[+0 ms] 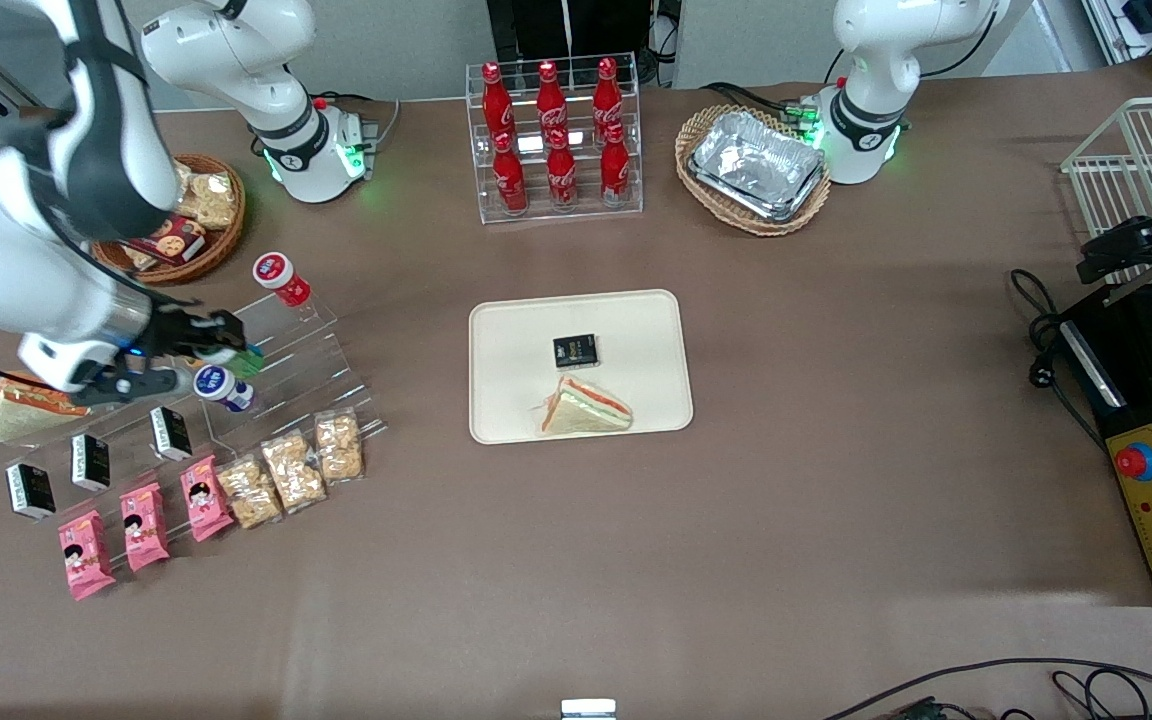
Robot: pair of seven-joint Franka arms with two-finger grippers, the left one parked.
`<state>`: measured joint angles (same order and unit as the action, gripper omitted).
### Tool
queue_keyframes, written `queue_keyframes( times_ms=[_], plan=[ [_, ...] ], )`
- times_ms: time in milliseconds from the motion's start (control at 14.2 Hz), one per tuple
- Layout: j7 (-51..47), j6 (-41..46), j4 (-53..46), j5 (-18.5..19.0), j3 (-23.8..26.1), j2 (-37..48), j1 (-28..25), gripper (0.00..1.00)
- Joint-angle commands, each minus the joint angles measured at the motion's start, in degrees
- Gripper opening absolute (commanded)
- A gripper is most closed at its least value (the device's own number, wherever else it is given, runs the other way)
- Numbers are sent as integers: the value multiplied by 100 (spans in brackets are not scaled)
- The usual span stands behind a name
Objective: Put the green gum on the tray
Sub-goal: 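Close the right gripper on the green gum bottle and lift it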
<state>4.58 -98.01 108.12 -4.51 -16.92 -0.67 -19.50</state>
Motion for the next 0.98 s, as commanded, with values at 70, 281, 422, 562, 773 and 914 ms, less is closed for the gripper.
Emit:
queue_keyframes(
  times_ms=[70,281,422,562,773,914],
  plan=[
    [51,1536,-1571,64,-49,-310,43,0],
    [-45,1953,-1917,-23,-40,-381,8,0],
    [-779,1953,-1839,-67,56,-390,-123,0],
    [-1676,1892,-1654,-103,188,-372,-544,0],
    [-2398,1323,-1304,-462,416,-434,-984,0],
    [-2934,490,-716,-481,505,-442,-1379,0]
  ],
)
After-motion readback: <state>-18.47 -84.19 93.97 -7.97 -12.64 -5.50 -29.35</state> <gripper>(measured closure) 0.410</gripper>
